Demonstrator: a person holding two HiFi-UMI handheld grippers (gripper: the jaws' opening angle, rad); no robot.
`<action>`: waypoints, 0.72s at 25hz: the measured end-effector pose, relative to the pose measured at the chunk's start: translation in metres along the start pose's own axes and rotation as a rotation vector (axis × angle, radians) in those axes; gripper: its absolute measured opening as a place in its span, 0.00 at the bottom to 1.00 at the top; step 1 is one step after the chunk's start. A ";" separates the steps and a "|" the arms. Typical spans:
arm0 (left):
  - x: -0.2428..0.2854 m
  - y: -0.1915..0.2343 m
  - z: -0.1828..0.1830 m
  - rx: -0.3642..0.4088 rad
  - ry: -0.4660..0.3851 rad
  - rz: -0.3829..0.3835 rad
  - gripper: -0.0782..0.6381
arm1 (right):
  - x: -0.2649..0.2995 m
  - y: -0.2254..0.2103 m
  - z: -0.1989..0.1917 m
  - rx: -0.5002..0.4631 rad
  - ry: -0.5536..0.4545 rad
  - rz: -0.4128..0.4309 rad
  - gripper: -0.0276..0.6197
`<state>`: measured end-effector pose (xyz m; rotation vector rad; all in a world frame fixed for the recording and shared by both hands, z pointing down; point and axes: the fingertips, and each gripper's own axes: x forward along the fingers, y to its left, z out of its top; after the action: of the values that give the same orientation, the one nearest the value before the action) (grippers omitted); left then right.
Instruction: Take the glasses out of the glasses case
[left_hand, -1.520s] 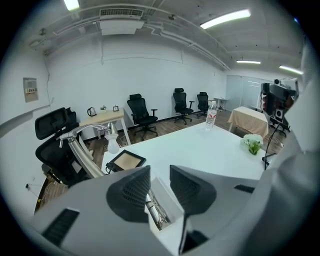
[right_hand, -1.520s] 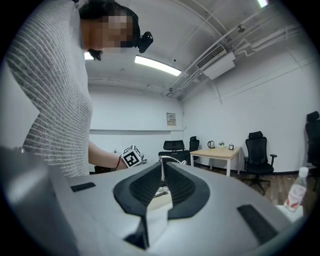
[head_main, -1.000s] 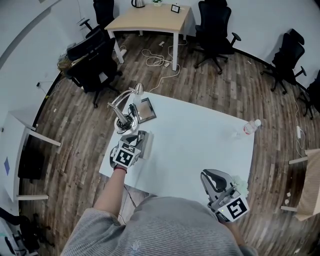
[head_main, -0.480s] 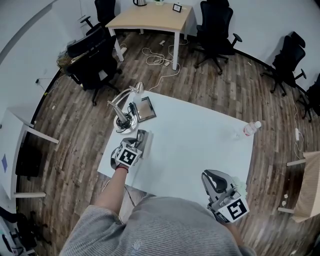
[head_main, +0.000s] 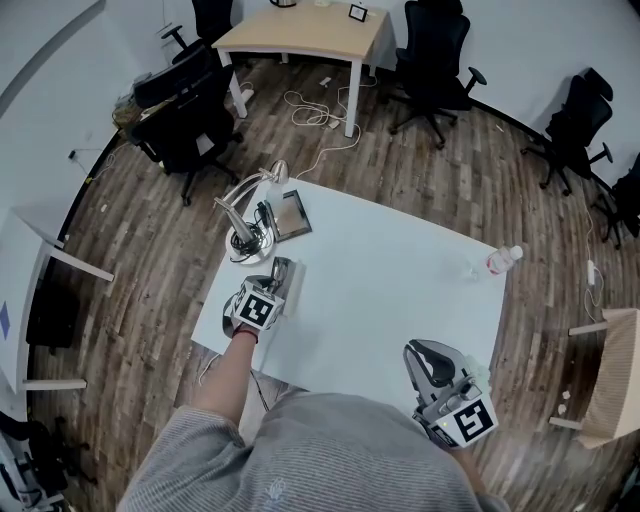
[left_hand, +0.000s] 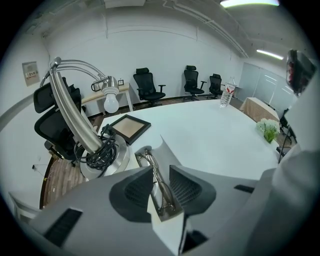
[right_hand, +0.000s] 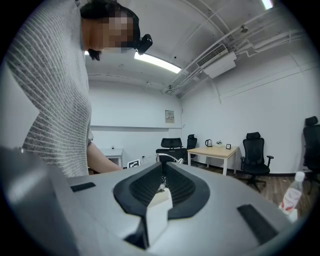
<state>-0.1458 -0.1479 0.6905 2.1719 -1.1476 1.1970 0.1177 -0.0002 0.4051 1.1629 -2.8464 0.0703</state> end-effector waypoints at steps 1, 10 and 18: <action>0.002 0.001 -0.002 -0.006 0.007 0.003 0.26 | 0.001 0.001 -0.001 0.006 0.002 0.003 0.07; 0.015 0.006 -0.016 -0.054 0.070 -0.027 0.26 | 0.009 0.006 -0.004 0.041 0.020 0.018 0.07; 0.021 0.013 -0.022 -0.086 0.151 -0.040 0.26 | 0.018 0.005 -0.006 0.047 0.035 0.008 0.07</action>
<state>-0.1614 -0.1507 0.7200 1.9945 -1.0675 1.2478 0.1021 -0.0086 0.4128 1.1466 -2.8342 0.1569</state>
